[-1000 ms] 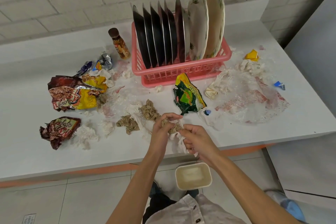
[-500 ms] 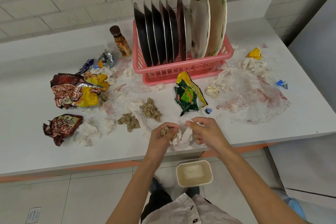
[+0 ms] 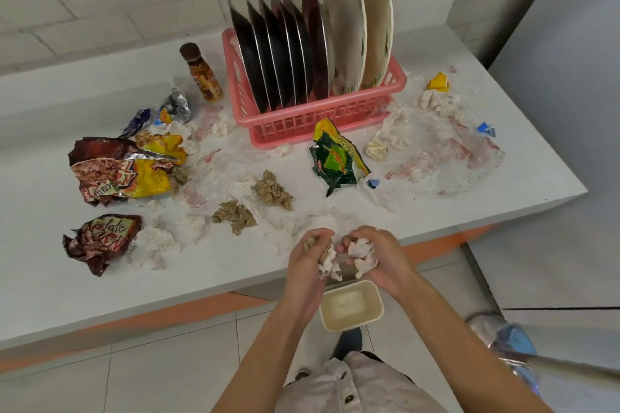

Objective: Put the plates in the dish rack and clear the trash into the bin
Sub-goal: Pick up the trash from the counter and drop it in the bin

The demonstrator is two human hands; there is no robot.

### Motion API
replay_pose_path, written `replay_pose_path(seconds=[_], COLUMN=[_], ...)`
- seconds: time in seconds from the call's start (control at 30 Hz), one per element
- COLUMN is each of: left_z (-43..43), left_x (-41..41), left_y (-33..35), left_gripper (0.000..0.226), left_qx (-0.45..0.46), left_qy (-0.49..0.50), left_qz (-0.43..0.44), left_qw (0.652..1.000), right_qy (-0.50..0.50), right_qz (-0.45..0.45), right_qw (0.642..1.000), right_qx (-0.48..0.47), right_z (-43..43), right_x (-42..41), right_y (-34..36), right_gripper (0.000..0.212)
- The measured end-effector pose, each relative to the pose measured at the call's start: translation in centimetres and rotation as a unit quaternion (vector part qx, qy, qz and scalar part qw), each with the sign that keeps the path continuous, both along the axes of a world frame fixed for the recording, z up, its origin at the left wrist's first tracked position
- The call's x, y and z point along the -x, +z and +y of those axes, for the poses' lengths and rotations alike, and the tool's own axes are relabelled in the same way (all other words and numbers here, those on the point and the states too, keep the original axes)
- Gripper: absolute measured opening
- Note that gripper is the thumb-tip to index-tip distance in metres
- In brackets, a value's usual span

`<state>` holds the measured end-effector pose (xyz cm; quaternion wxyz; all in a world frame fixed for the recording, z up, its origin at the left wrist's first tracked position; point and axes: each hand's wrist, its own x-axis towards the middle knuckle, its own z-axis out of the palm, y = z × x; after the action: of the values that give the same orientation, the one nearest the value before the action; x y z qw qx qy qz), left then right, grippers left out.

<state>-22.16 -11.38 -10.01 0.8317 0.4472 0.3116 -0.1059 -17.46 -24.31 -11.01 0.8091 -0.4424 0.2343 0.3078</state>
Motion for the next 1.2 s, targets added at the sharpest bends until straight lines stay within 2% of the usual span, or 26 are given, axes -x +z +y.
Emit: replay_pose_path(seconds=[0.07,0.17,0.27,0.37,0.47,0.6,0.67,0.7,0.77,0.87,1.0,1.2], left_z=[0.9,2.5,3.9,4.7,5.1,5.8,5.7,5.6,5.2,4.3,2.7,-1.6], left_x=[1.2,3.1,4.9,6.3,7.5,8.6,9.1,9.2,9.1,8.9,8.8,8.9], left_y=[0.0,-0.4,-1.4,-2.3,-3.1,-4.2,-4.2,-4.2,-4.3,-4.9,-6.7,-12.9], left_gripper=[0.002,0.005,0.009,0.023,0.025,0.03,0.033,0.033,0.033,0.024,0.017,0.007], left_qx=[-0.028,-0.04,-0.002,0.034,0.055,-0.014,-0.039,-0.053,-0.102,-0.141,-0.129,-0.149], left_qy=[-0.013,-0.013,-0.003,0.003,0.01,-0.059,-0.088,-0.098,-0.109,-0.102,-0.089,-0.056], left_qz=[-0.003,-0.024,-0.027,-0.032,-0.033,-0.023,-0.016,-0.017,-0.024,-0.028,0.013,0.107], left_qw=[1.0,0.999,1.0,0.999,0.998,0.998,0.995,0.994,0.988,0.984,0.987,0.981], right_qy=[0.01,0.028,0.024,0.046,0.064,0.089,0.114,0.12,0.117,0.098,0.108,0.183], right_qz=[-0.01,-0.006,-0.004,-0.033,-0.041,-0.003,0.004,0.004,0.014,0.017,-0.008,0.076], right_qw=[1.0,0.999,1.0,0.998,0.997,0.995,0.992,0.992,0.993,0.99,0.979,0.958], right_qx=[0.012,0.03,0.012,0.027,0.032,-0.043,-0.051,-0.045,-0.007,0.101,0.174,0.206], right_z=[0.5,1.4,2.1,2.5,2.8,3.5,3.3,3.1,2.6,1.3,-1.6,-6.2], right_x=[1.2,3.3,5.2,7.3,9.1,10.4,10.9,11.0,11.0,10.5,9.6,8.2], right_y=[0.0,0.0,-0.4,-0.6,-1.5,-2.3,-2.2,-2.3,-2.3,-2.3,-3.8,-11.0], right_gripper=[0.03,0.023,0.028,0.027,0.024,0.019,0.016,0.016,0.029,0.042,0.036,0.004])
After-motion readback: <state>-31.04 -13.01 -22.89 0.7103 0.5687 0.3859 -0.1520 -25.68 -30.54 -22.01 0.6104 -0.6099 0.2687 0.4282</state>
